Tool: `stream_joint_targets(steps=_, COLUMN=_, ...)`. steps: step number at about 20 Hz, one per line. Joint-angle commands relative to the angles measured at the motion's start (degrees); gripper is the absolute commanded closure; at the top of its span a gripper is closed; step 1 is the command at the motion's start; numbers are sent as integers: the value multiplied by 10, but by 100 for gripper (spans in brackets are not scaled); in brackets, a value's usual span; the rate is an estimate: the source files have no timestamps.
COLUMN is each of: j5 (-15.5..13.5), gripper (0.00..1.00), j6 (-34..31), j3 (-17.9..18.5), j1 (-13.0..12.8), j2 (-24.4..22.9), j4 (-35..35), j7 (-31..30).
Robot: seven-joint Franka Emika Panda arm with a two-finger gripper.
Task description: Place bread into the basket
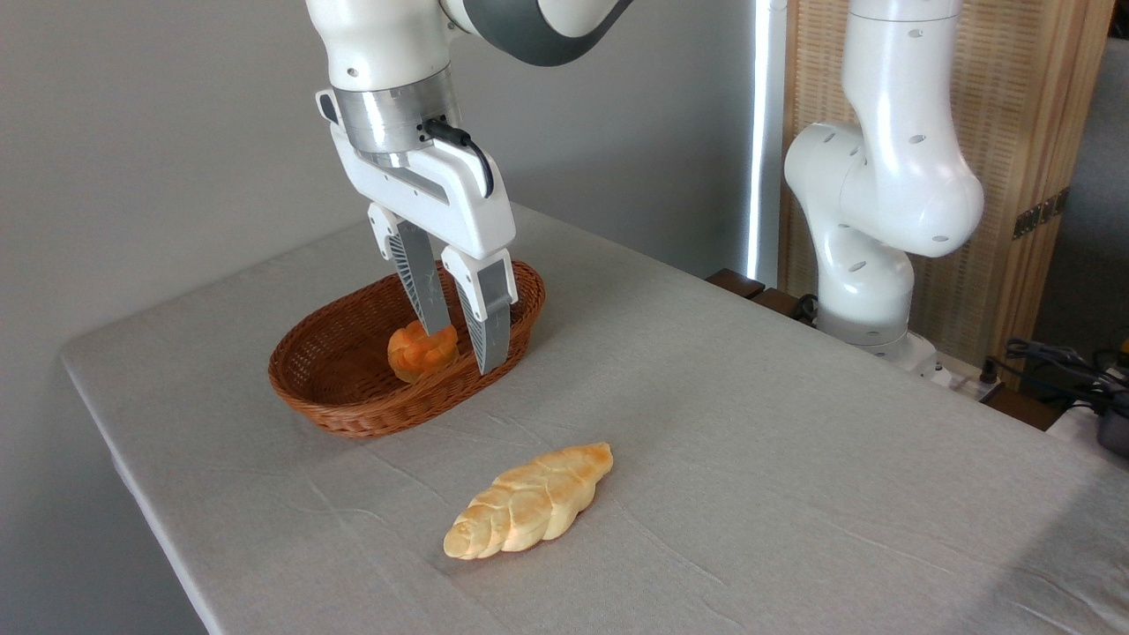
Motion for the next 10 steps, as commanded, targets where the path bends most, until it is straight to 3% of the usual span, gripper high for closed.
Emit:
stream_joint_targets(steps=1, j5=0, gripper=0, j6=-16, j3=5, j1=-4, j2=5, j4=14, j7=8)
stream_joint_targets(steps=10, j5=0, gripper=0, j6=-14, j3=7, j1=-3, j2=4, j4=17, j7=10)
